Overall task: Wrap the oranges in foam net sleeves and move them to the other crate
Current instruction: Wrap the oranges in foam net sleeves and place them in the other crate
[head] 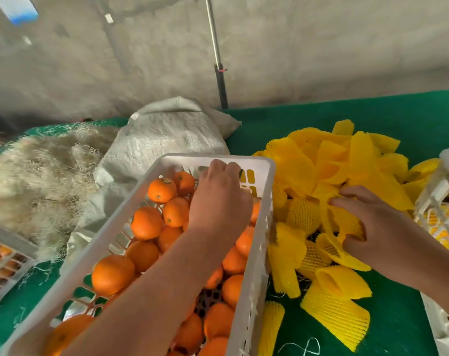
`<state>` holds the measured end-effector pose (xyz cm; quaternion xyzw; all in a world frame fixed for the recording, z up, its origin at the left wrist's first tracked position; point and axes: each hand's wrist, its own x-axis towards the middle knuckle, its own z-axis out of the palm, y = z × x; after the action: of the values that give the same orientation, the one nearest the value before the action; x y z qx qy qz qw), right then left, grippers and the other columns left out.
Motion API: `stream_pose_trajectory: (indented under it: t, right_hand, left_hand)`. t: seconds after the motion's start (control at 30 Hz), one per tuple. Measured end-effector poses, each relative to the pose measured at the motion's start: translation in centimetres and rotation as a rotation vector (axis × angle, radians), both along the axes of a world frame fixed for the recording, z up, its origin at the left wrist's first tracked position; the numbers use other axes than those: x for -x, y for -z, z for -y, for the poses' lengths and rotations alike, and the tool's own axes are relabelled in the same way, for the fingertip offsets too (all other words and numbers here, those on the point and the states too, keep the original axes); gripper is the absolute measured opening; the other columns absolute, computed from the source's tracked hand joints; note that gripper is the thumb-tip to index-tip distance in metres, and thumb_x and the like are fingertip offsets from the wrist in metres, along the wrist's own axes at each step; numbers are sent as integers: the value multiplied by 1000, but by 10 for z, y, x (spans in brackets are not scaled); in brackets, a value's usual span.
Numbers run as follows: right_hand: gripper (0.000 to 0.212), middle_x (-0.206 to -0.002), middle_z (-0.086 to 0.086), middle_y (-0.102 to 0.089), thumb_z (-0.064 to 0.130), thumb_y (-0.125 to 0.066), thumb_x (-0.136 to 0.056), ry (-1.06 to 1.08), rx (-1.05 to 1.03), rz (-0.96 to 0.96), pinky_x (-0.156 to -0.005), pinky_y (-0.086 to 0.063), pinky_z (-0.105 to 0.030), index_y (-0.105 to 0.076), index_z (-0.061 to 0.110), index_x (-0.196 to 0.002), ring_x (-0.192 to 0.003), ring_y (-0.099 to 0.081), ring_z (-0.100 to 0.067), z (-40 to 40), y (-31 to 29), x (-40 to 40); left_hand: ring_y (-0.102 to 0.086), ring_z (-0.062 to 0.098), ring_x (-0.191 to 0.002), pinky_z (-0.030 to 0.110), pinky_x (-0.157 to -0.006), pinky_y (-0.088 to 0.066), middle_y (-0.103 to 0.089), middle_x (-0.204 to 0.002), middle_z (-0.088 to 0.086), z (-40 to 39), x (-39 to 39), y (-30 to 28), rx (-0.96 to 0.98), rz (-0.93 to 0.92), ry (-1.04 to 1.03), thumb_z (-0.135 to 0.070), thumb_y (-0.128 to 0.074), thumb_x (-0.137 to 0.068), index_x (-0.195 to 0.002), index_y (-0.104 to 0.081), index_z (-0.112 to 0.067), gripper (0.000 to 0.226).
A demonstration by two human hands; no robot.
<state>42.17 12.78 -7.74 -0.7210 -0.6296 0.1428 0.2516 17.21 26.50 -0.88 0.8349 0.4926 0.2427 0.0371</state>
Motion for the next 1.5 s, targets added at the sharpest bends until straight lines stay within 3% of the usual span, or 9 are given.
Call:
stream_pose_trajectory:
  t: [0.23, 0.5, 0.6, 0.83, 1.07, 1.13, 1.27, 1.4, 1.5]
  right_hand:
    - [73, -142, 34, -27, 23, -78, -84, -20, 41, -70, -68, -45, -5, -49, 38, -149, -93, -51, 21, 2, -5, 6]
    - [76, -146, 36, -25, 24, -79, -84, -5, 64, -41, -62, -51, -18, -47, 37, -151, -82, -59, 5, 1, -7, 9]
    - [76, -140, 38, -25, 23, -80, -82, -23, 74, -39, -56, -50, -15, -49, 35, -150, -88, -56, 16, 1, -8, 11]
    - [76, -135, 42, -21, 20, -82, -81, -57, 83, -77, -71, -40, 3, -51, 33, -148, -97, -47, 26, 2, -8, 12]
    - [74, -136, 59, -6, 24, -79, -82, -54, 73, -31, -69, -42, 0, -48, 37, -148, -99, -50, 21, 1, -12, 13]
    - [75, -136, 60, -5, 25, -79, -83, -49, 63, -12, -70, -45, -5, -47, 39, -149, -98, -52, 18, 1, -12, 13]
    - [74, -134, 60, 0, 33, -75, -87, -34, 67, 40, -63, -47, -13, -40, 47, -151, -93, -58, 8, 1, -10, 12]
    - [73, -138, 54, -7, 33, -71, -89, -22, 33, 68, -77, -54, -20, -37, 48, -152, -99, -57, 1, 1, -8, 10]
    - [71, -148, 41, -16, 31, -70, -89, -23, -3, 45, -74, -53, -18, -39, 48, -151, -97, -58, 2, 2, -7, 10]
  left_hand:
    - [-27, 29, -145, 47, -111, -43, -35, -155, 6, -49, 47, 31, 233, -475, -79, -21, -68, -90, -150, -38, -19, 67]
    - [-39, 29, -134, 45, -104, -46, -45, -143, 7, -65, 41, 63, 48, -696, -130, -17, -69, -88, -141, -46, -21, 57]
    - [-41, 28, -132, 43, -102, -45, -48, -143, 6, -69, 42, 72, -12, -690, -147, -23, -72, -89, -140, -47, -23, 57]
    - [-48, 23, -119, 39, -93, -51, -58, -121, -2, -72, 49, 69, 34, -430, -116, -33, -76, -79, -131, -55, -25, 57]
    - [-56, 3, -106, 17, -84, -44, -62, -110, -21, -48, 32, 33, 22, 195, 12, -51, -83, -76, -129, -60, -34, 60]
    - [-62, -4, -107, 14, -85, -51, -69, -112, -23, -33, 22, 20, 239, 501, 106, -50, -84, -79, -124, -65, -40, 50]
    - [-71, 25, -110, 40, -85, -60, -74, -116, 6, -3, 7, 8, 840, 1008, 386, -34, -72, -94, -124, -70, -17, 35]
    - [-65, 25, -104, 41, -89, -59, -67, -110, 13, 20, -4, 6, 1117, 1113, 565, -24, -65, -96, -124, -67, -5, 34]
    - [-63, 30, -115, 42, -94, -58, -60, -133, 24, 34, -9, 8, 1362, 1173, 640, -22, -66, -96, -133, -63, -4, 42]
